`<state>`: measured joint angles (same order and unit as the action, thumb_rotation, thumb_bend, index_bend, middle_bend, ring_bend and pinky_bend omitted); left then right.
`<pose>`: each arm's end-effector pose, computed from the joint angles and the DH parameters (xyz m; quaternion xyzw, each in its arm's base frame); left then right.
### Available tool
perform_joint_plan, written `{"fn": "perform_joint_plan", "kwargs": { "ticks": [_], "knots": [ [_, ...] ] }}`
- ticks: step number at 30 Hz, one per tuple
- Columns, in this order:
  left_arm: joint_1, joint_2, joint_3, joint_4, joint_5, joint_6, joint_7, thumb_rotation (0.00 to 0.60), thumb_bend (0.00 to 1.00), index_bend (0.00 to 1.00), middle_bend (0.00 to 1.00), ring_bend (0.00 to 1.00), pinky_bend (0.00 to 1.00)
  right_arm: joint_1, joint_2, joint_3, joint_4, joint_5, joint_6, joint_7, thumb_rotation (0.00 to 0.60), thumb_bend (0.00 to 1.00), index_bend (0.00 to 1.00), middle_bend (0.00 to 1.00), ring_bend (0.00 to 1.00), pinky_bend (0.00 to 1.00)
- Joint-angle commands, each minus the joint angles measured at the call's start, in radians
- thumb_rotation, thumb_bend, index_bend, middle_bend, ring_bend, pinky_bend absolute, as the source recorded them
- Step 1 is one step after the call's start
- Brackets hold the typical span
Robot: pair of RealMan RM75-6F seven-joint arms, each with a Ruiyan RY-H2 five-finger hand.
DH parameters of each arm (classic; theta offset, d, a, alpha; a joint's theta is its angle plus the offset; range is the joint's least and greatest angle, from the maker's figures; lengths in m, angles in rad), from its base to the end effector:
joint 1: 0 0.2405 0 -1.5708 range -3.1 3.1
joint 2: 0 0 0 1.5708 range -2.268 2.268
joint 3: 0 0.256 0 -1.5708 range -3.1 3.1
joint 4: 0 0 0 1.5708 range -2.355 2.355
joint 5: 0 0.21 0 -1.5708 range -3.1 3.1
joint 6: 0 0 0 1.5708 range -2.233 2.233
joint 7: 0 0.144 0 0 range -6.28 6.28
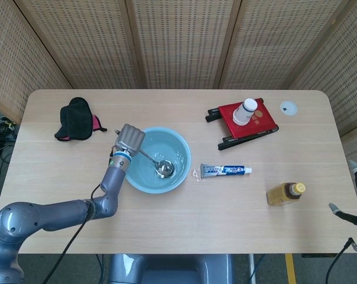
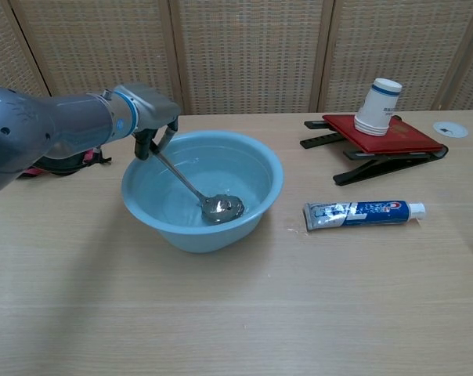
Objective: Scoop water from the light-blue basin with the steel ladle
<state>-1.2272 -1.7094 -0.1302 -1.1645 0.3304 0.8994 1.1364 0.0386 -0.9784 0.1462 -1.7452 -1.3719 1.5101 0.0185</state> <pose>-0.0844 0.4335 -0.0489 -0.8014 -0.2057 -0.1241 0.5478 -0.3075 -0.1835 0.2140 0.5233 -0.3928 0.3992 0.6422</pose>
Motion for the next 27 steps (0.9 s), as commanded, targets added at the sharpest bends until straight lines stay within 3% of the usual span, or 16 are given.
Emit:
{"fn": "perform_joint_plan", "kwargs": {
  "ticks": [1, 7, 17, 27],
  "knots": [
    [-0.001, -0.006, -0.006, 0.009, 0.0, -0.004, -0.007, 0.6, 0.61, 0.73, 0.88, 0.84, 0.98, 0.0, 0.001, 0.001, 0.003, 0.004, -0.002, 0.005, 0.6, 0.0, 0.0, 0.0, 0.0, 0.0],
    [0.009, 0.022, -0.025, -0.025, 0.024, -0.018, -0.057, 0.6, 0.62, 0.73, 0.88, 0.84, 0.98, 0.001, 0.001, 0.0, 0.006, 0.006, -0.008, 0.007, 0.6, 0.0, 0.0, 0.0, 0.0, 0.0],
    [0.014, 0.157, -0.048, -0.192, 0.048, 0.017, -0.1, 0.6, 0.62, 0.74, 0.88, 0.84, 0.98, -0.001, 0.003, 0.003, 0.005, 0.009, -0.002, 0.009, 0.6, 0.0, 0.0, 0.0, 0.0, 0.0],
    [-0.05, 0.316, -0.08, -0.376, -0.106, 0.077, -0.011, 0.6, 0.62, 0.75, 0.88, 0.84, 0.98, -0.002, 0.0, -0.001, 0.003, 0.003, 0.002, -0.002, 0.6, 0.0, 0.0, 0.0, 0.0, 0.0]
  ]
}}
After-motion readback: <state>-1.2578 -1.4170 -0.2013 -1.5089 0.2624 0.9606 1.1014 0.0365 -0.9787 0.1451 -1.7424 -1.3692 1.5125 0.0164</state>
